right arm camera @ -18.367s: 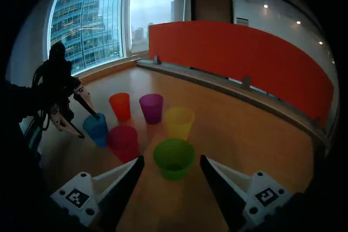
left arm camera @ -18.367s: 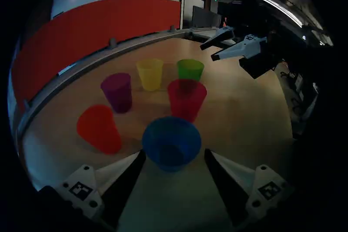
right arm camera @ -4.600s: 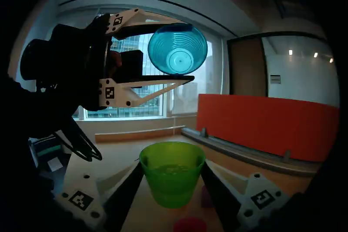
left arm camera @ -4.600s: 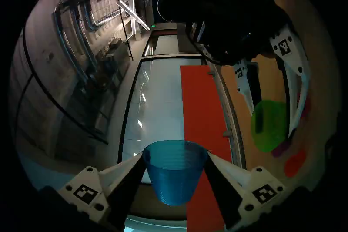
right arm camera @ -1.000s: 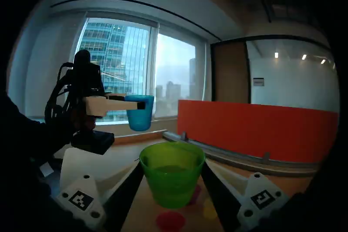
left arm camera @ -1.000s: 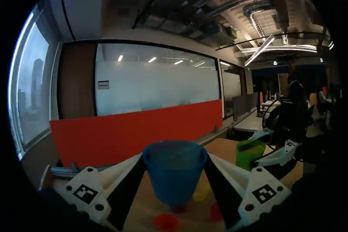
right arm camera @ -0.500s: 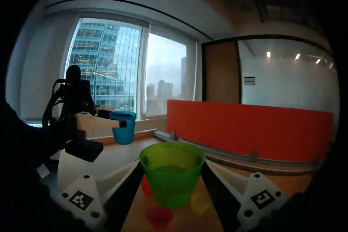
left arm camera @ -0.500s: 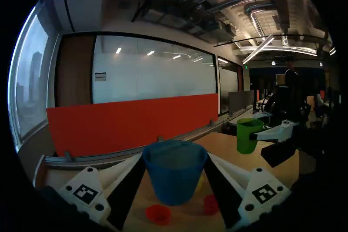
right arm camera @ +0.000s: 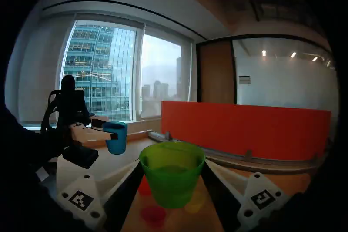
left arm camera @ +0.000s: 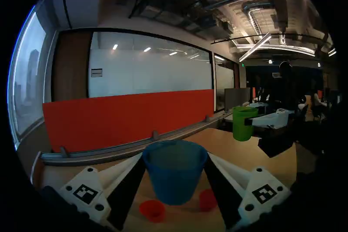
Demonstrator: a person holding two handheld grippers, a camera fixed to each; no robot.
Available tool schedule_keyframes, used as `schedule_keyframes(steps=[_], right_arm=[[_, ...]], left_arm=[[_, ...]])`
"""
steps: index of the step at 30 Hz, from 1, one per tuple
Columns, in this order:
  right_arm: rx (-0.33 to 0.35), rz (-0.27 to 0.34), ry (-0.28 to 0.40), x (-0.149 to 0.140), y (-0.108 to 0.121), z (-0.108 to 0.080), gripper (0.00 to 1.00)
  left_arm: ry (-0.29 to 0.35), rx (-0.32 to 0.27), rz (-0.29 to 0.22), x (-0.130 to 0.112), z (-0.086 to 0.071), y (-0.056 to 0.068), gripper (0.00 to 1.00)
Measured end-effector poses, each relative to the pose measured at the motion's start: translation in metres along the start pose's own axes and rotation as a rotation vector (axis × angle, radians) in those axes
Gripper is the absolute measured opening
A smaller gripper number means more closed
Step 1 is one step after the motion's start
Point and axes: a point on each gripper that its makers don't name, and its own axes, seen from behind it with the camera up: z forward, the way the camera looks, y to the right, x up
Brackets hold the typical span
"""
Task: Pour water
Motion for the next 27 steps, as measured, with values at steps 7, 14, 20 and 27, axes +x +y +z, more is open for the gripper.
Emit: schedule_keyframes(steps=[7, 14, 20, 27], right_arm=[[0.003, 0.002, -0.014, -0.002, 0.003, 0.001, 0.89], [0.02, 0.003, -0.047, -0.01, 0.002, 0.002, 0.89], [0.031, 0.002, -0.079, -0.02, 0.002, 0.003, 0.89], [0.039, -0.005, -0.129, -0.037, 0.005, 0.002, 0.89]], left_arm=[[-0.02, -0.013, 0.008, -0.007, 0.002, 0.001, 0.88], [-0.052, -0.04, 0.028, -0.017, 0.002, 0.007, 0.88], [-0.091, -0.051, 0.041, -0.03, 0.003, 0.008, 0.88], [-0.14, -0.067, 0.063, -0.049, 0.003, 0.011, 0.89]])
